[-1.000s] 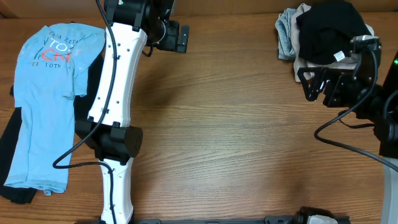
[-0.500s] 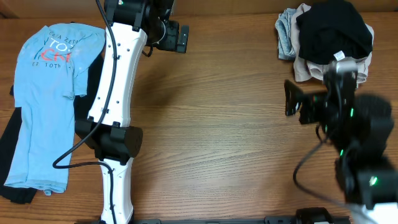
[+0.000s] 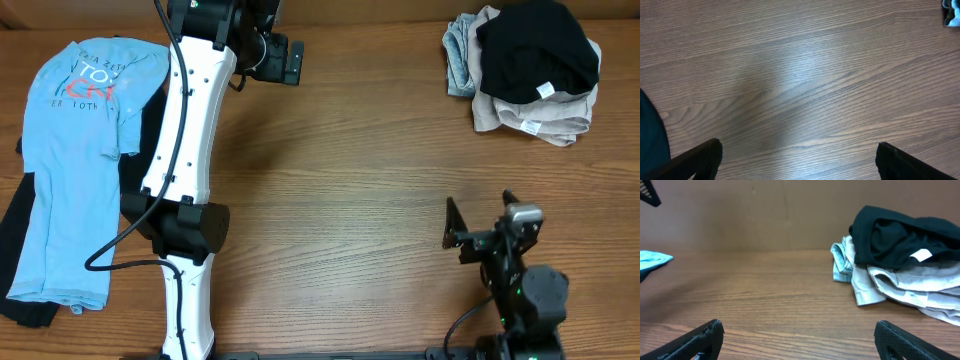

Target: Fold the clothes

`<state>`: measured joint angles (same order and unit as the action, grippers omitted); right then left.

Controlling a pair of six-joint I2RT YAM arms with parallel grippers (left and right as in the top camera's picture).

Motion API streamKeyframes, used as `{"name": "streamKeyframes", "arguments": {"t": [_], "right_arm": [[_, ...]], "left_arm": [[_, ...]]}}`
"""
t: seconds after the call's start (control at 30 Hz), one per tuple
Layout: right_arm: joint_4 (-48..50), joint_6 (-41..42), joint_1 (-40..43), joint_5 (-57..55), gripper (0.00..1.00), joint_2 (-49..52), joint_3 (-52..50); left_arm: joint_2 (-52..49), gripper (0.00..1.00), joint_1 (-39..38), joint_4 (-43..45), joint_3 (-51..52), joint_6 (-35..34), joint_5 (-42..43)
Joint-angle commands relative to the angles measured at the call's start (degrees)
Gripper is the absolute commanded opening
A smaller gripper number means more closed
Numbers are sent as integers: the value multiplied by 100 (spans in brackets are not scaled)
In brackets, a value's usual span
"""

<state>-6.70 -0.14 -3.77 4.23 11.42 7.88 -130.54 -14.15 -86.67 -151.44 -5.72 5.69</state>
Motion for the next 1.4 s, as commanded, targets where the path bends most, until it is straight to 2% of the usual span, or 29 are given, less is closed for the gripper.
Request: {"name": "streamKeyframes", "arguments": {"t": [0.0,0.3,1.37], "right_arm": [[208,37,9,208,100,-420,-330],[302,35,4,487,100,-1132,-741],[282,33,-105,485,100,-1126,-741]], "left_arm": [[-35,100,-11,-4,33,105,-35],[-35,100,-11,-4,33,105,-35],[-42,100,-11,-4,33,105,-35]]}}
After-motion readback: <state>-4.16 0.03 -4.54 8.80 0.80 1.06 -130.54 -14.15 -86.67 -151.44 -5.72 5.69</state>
